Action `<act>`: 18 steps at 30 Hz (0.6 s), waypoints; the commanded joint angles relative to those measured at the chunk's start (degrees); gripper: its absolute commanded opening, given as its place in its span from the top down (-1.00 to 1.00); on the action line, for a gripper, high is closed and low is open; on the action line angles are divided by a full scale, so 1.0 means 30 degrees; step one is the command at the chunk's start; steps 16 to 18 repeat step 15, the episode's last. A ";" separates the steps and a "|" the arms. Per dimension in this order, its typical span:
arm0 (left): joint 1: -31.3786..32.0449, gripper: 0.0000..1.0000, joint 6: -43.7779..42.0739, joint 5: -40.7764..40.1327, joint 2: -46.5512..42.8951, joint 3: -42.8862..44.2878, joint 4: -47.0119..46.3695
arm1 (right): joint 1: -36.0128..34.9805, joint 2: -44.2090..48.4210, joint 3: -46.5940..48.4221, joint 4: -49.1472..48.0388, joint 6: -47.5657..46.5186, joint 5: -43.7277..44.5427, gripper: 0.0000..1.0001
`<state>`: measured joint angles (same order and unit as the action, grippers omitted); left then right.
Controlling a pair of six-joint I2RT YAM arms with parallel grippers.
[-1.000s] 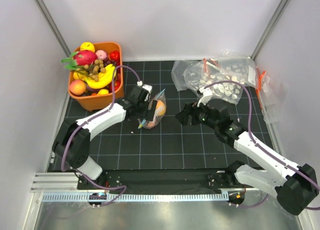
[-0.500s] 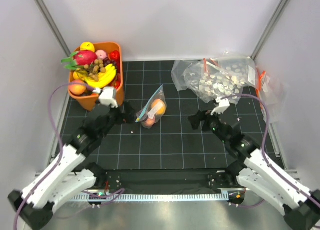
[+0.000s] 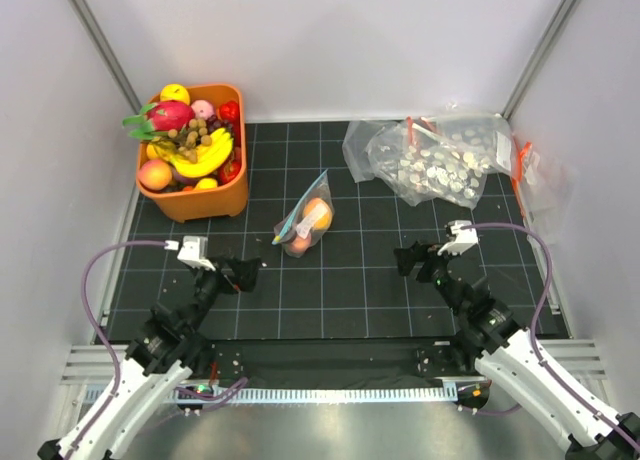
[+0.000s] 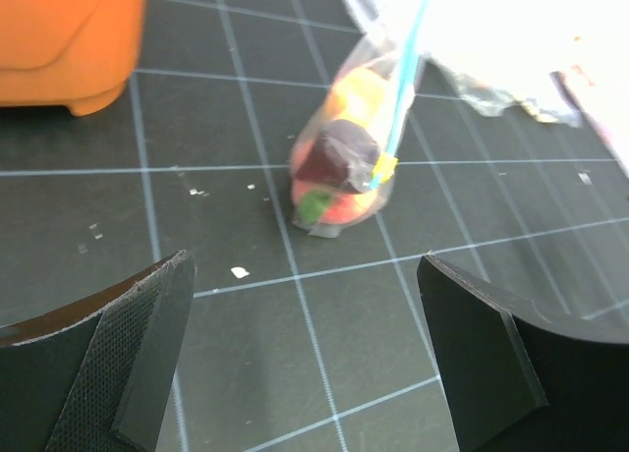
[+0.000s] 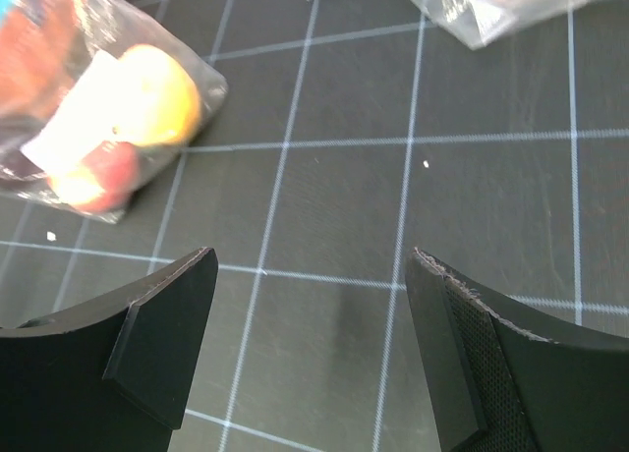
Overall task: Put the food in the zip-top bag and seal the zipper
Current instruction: Reset both arms
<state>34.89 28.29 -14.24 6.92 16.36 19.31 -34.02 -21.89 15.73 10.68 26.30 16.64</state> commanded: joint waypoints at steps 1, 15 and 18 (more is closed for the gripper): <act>0.0029 -0.99 0.0061 0.1407 -0.1717 -0.0763 -0.1280 | 0.0002 0.0383 -0.0261 -0.0569 0.0342 0.0808 -0.69; 0.0000 -0.99 -0.0057 0.1378 -0.0901 -0.0883 -0.1720 | 0.0002 -0.0347 -0.0379 -0.0951 0.0519 0.0780 -0.67; 0.0000 -0.99 -0.0057 0.1378 -0.0901 -0.0883 -0.1720 | 0.0002 -0.0347 -0.0379 -0.0951 0.0519 0.0780 -0.67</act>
